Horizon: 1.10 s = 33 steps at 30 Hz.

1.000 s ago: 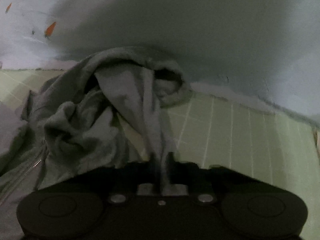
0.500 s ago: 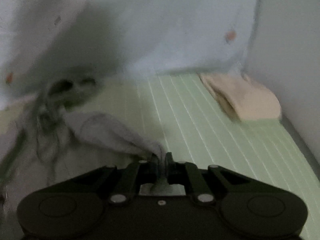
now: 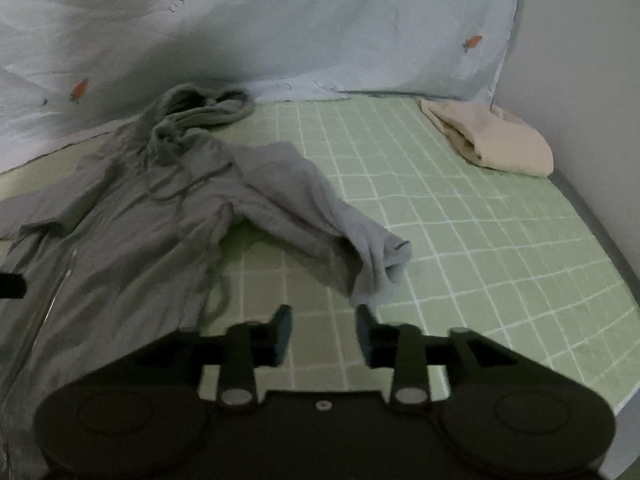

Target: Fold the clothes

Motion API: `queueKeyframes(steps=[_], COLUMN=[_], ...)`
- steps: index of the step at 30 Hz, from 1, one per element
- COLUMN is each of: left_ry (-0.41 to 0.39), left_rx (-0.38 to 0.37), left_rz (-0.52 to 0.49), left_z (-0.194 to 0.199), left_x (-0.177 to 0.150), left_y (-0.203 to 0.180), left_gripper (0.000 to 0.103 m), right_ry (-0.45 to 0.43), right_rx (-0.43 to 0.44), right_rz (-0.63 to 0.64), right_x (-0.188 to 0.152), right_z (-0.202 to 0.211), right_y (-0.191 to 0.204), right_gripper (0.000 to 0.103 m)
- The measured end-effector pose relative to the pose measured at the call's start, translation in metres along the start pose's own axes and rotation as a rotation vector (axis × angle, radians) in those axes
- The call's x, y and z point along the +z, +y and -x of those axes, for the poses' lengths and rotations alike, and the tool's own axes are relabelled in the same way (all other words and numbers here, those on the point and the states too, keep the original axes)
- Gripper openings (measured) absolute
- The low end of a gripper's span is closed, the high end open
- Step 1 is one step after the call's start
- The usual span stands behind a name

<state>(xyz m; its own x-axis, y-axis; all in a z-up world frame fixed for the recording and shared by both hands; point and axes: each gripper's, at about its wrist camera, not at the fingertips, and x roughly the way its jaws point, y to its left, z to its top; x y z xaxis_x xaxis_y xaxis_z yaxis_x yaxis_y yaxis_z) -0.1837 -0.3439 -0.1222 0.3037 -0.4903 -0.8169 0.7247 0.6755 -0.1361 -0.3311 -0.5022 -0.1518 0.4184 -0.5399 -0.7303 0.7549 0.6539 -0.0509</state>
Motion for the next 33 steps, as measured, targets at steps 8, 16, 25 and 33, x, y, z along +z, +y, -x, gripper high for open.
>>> queueKeyframes(steps=[8,16,25,33], left_ry=[-0.061,-0.147,-0.137,-0.090], left_rx=[0.076,0.142,0.277,0.269], left_rz=[0.026,0.172,0.261,0.308], left_z=[0.012,0.018,0.007,-0.011], left_x=[-0.006,-0.006,0.001,0.020], left_y=[-0.048,-0.089,-0.107,-0.102], left_gripper=[0.103,0.103,0.103,0.103], right_ry=[-0.059,-0.099,-0.008,-0.019], right_rx=[0.062,0.227,0.420,0.424], right_rz=[0.062,0.101,0.162,0.083], right_x=[0.020,0.068,0.115,0.122], right_z=[-0.016,-0.064,-0.163,-0.185], right_y=[-0.027,-0.062,-0.051,-0.068], right_gripper=[0.084,0.092,0.062,0.008])
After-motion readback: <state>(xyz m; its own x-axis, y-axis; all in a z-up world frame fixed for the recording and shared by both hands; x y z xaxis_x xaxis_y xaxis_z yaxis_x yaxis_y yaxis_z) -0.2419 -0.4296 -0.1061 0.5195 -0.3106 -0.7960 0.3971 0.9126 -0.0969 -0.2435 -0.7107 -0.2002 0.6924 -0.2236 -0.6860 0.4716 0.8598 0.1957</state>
